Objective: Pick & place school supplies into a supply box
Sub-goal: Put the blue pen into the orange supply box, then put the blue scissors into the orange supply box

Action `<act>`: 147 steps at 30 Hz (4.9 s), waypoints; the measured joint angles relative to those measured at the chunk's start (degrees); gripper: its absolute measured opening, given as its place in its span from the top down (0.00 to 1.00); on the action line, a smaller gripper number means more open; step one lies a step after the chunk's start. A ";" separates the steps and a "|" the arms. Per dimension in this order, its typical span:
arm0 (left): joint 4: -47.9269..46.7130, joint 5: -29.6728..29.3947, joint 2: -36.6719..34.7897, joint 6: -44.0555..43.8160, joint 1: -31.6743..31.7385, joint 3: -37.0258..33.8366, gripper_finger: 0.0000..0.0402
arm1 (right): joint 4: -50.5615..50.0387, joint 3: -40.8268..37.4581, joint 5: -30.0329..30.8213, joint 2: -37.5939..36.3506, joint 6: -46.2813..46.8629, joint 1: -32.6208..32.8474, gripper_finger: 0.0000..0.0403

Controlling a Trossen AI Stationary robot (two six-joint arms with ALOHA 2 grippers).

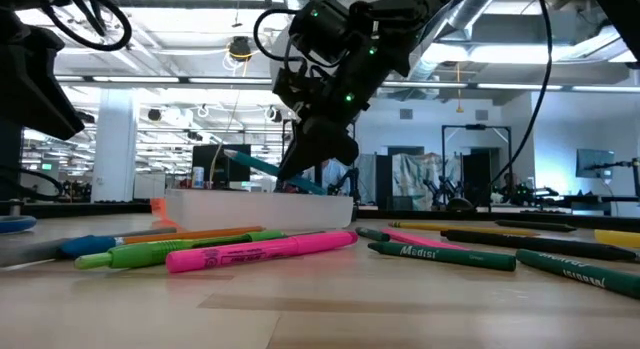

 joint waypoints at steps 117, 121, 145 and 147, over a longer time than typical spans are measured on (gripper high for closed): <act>7.31 27.91 0.22 -47.17 4.27 -8.05 0.66 | 8.57 -45.32 2.70 -58.47 18.38 10.09 0.71; 7.22 29.58 0.17 -46.15 4.27 -7.96 0.66 | 8.57 -45.33 2.70 -58.47 18.37 10.09 0.71; 4.41 30.53 0.15 -42.93 4.29 -6.24 0.66 | 6.62 -45.31 2.64 -58.45 19.96 10.09 0.71; 5.18 30.60 0.14 -42.88 4.29 -7.21 0.66 | 6.43 -45.31 2.64 -58.45 20.08 10.09 0.71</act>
